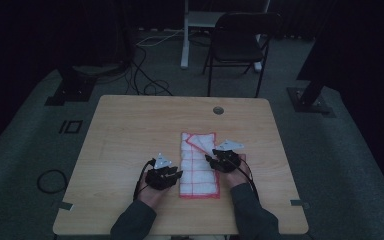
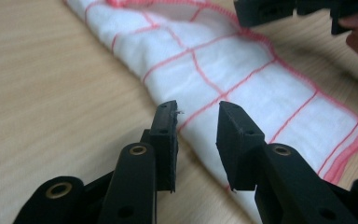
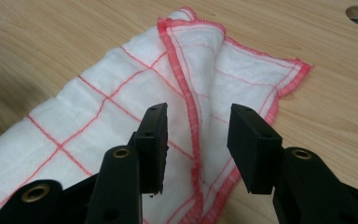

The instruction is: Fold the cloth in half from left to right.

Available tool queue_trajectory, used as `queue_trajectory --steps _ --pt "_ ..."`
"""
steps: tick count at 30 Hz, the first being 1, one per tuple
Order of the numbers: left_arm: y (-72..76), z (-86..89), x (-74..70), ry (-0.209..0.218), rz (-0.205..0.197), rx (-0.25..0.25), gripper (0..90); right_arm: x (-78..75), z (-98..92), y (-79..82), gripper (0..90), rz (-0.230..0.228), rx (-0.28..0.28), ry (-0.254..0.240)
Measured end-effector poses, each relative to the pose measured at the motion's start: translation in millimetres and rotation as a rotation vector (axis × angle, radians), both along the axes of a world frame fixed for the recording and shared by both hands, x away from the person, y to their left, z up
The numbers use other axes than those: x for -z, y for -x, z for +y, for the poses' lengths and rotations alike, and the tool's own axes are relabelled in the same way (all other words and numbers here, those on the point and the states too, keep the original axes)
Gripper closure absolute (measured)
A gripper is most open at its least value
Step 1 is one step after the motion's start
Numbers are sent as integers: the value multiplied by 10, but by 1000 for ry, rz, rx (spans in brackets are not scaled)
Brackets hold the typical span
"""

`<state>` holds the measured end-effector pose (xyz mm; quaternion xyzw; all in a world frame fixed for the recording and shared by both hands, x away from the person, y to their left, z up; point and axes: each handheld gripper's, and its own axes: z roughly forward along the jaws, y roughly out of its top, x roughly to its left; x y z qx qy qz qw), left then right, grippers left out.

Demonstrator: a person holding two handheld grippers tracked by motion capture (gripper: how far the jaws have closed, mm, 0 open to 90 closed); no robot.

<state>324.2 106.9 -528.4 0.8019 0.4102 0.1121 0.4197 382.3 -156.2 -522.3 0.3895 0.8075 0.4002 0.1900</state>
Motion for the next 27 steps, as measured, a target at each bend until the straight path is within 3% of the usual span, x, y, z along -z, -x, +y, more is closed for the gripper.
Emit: queue_trajectory --steps 7,18,27 --pt "45 -23 124 -5 17 0 680 -44 121 -111 578 -15 -4 24" --pt "66 -65 132 -14 14 2 681 -75 317 -254 577 -36 -10 76" --pt "69 -101 155 -35 12 6 681 17 417 -393 542 13 -8 138"
